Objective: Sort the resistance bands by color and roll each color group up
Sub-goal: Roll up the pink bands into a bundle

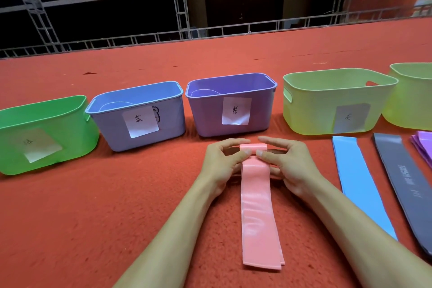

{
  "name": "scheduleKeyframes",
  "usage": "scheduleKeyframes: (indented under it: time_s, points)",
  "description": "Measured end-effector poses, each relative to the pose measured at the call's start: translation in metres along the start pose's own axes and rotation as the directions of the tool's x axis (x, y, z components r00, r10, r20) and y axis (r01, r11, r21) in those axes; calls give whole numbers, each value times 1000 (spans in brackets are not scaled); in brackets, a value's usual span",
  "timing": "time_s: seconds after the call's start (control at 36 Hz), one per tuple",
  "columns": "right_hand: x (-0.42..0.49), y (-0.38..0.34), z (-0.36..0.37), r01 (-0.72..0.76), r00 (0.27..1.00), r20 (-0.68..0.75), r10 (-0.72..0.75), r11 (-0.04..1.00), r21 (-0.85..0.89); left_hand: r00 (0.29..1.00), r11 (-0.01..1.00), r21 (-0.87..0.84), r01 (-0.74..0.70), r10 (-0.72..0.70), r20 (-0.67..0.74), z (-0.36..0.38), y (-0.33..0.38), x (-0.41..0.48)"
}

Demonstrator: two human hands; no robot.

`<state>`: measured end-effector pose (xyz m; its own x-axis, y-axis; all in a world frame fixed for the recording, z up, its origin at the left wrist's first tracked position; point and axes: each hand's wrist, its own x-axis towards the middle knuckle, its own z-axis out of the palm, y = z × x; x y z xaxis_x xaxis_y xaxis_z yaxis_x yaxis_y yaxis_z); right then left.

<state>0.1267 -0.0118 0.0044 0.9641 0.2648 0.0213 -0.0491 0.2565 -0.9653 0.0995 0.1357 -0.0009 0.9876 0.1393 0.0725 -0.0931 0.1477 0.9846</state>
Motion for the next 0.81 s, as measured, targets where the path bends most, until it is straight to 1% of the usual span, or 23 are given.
scheduleKeyframes:
  time_s: [0.08, 0.25, 0.58, 0.72, 0.81]
  points:
    - [1, 0, -1, -12, 1000, -2, 12, 1000, 5, 1000, 1000, 15, -12, 12, -7, 1, -1, -1]
    - [0, 0, 1, -10, 1000, -13, 9, 999, -47, 999, 999, 37, -29, 30, -18, 1, 0, -1]
    - [0, 1, 3, 31, 999, -29, -35, 989, -147, 998, 992, 110, -53, 58, -39, 0, -1, -1]
    - [1, 2, 3, 26, 999, -40, -33, 988, -155, 996, 993, 99, -66, 72, -52, 2, 0, -1]
    - [1, 3, 3, 29, 999, -34, -35, 986, -162, 997, 997, 64, -38, 42, -59, 3, 0, -2]
